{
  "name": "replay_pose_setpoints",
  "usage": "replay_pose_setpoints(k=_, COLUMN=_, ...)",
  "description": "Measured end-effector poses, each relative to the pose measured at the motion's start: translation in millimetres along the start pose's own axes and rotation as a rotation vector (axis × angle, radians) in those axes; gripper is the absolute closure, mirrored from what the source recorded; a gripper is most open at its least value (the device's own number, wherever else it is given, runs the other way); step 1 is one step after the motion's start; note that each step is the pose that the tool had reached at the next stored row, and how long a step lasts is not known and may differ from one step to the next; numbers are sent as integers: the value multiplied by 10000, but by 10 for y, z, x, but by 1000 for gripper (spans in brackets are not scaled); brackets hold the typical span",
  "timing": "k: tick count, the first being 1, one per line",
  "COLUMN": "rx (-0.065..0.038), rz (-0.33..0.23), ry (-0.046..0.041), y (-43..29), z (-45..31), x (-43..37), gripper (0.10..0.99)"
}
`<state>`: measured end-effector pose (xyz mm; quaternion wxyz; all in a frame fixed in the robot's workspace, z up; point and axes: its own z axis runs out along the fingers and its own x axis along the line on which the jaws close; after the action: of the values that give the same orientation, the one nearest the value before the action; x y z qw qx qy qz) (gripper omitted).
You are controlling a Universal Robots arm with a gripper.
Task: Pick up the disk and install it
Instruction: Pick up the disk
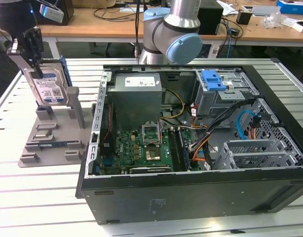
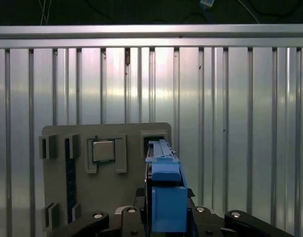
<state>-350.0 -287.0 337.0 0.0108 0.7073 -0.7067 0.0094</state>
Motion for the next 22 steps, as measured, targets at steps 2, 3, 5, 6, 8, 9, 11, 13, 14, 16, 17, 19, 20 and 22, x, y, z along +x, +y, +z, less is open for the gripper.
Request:
replay_pose_setpoints(k=2, rx=0, rz=0, ry=0, y=0, z=-28, x=-2, gripper=722)
replay_pose_setpoints(k=3, rx=0, rz=0, ry=0, y=0, z=-45, x=-3, gripper=722)
replay_pose_setpoints(k=5, rx=0, rz=0, ry=0, y=-1, z=-98, x=-6, gripper=722)
replay_pose_setpoints(k=6, rx=-1, rz=1, ry=1, y=0, z=-133, x=-8, gripper=722)
replay_pose_setpoints(k=8, rx=0, rz=0, ry=0, y=-1, z=-199, x=-12, gripper=722)
replay_pose_setpoints(k=9, rx=0, rz=0, ry=0, y=-1, z=-217, x=-13, gripper=722)
replay_pose_setpoints(k=11, rx=0, rz=1, ry=1, y=0, z=-257, x=-15, gripper=722)
replay_pose_setpoints(k=13, rx=0, rz=0, ry=1, y=-1, z=-327, x=-18, gripper=722)
replay_pose_setpoints(k=14, rx=-1, rz=0, ry=1, y=0, z=-361, x=-19, gripper=722)
replay_pose_setpoints(k=16, rx=0, rz=0, ry=0, y=0, z=-445, x=-22, gripper=722)
replay_pose_setpoints(k=17, rx=-1, rz=-1, ry=0, y=0, z=-478, x=-23, gripper=722)
replay_pose_setpoints(k=19, rx=0, rz=0, ry=0, y=0, z=-509, x=-24, gripper=722)
replay_pose_setpoints(k=20, rx=-1, rz=0, ry=0, y=0, z=-530, x=-24, gripper=722)
replay_pose_setpoints(k=22, rx=0, rz=0, ry=0, y=0, z=-586, x=-25, gripper=722)
